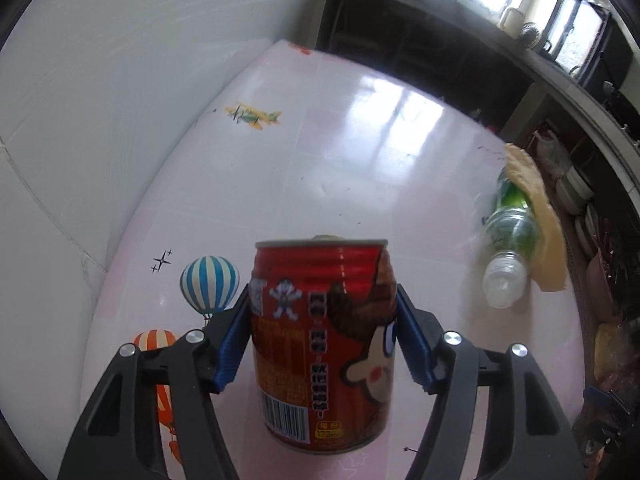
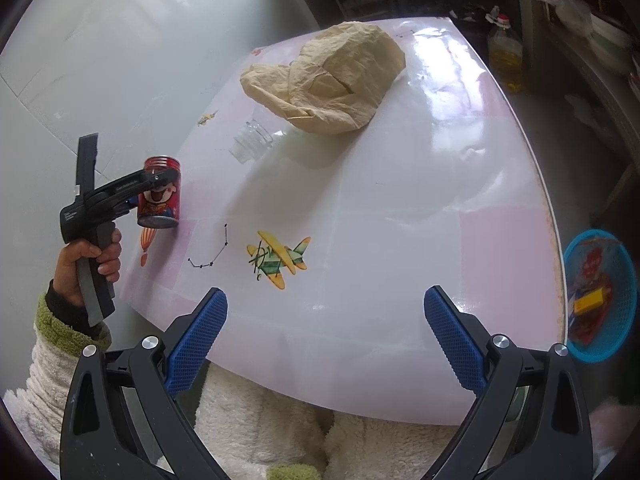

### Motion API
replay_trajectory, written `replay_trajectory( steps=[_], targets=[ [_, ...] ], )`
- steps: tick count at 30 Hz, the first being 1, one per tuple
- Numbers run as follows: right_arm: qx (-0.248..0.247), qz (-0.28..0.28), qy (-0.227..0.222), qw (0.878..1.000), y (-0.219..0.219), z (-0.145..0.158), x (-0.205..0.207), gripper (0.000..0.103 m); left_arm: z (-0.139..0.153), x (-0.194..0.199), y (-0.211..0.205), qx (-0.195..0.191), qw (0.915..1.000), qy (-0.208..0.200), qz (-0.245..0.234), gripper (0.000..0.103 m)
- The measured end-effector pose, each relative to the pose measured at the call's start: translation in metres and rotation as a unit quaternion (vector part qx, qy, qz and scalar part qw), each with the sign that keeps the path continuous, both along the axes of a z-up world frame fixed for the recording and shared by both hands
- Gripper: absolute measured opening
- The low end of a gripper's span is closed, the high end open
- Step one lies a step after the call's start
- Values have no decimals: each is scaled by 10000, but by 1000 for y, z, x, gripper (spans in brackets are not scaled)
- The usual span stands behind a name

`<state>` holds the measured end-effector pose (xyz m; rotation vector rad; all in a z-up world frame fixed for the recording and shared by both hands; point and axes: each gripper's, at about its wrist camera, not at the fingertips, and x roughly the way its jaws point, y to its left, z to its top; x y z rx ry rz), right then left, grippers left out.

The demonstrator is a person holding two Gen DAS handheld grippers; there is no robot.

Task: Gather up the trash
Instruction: 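Lift the red can with the left tool while the right tool grasps the tan cloth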

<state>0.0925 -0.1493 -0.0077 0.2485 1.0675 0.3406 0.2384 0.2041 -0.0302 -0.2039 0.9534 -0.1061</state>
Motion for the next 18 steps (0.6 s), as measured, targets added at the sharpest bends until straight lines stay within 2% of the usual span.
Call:
replay_trajectory(
  steps=[2, 5, 12, 18],
  targets=[
    [-10, 0, 27, 10000, 1, -1, 1, 95, 10, -17, -6, 62, 9994, -349, -25, 64],
    [-49, 23, 30, 10000, 2, -2, 4, 95, 14, -44, -12, 126, 9979, -627, -41, 64],
    [-7, -28, -210, 9998, -4, 20, 28, 95, 17, -81, -32, 242, 9959, -873, 9, 64],
    [299, -106, -328, 9990, -3, 42, 87, 95, 17, -95, -52, 290, 9957, -861, -173, 64]
  ],
)
